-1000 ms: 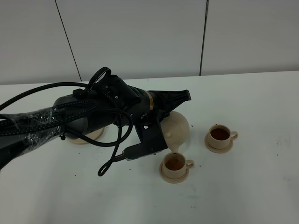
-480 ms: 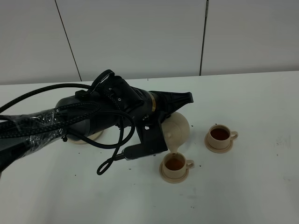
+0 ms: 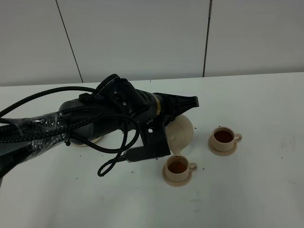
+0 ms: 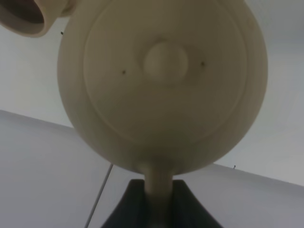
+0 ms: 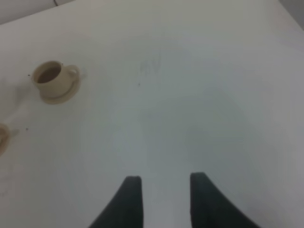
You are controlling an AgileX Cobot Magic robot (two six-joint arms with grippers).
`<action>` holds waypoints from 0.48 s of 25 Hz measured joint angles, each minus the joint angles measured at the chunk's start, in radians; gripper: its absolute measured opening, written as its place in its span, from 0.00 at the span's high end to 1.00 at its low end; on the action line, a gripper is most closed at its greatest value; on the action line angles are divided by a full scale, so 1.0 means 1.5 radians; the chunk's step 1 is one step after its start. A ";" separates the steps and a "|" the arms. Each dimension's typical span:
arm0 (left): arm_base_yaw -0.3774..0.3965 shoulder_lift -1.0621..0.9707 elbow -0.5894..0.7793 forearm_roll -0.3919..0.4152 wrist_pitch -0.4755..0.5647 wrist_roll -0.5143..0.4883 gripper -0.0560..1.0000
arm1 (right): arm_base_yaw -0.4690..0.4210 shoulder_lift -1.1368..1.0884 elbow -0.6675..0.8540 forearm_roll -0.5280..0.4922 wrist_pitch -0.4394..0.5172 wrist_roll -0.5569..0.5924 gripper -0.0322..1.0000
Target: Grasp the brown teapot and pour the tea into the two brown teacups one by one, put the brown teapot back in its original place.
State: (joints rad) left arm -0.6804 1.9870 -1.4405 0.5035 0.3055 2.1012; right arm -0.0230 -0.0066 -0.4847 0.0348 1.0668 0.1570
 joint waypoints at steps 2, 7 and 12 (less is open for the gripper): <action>0.000 0.000 0.000 0.003 0.000 0.000 0.79 | 0.000 0.000 0.000 0.000 0.000 0.000 0.74; 0.000 0.000 0.000 0.012 0.001 0.000 0.79 | 0.000 0.000 0.000 0.000 0.000 0.000 0.74; 0.000 0.000 0.000 0.021 0.001 0.000 0.79 | 0.000 0.000 0.000 0.000 0.000 0.000 0.74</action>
State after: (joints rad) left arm -0.6804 1.9870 -1.4405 0.5344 0.3070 2.1012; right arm -0.0230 -0.0066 -0.4847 0.0348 1.0668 0.1570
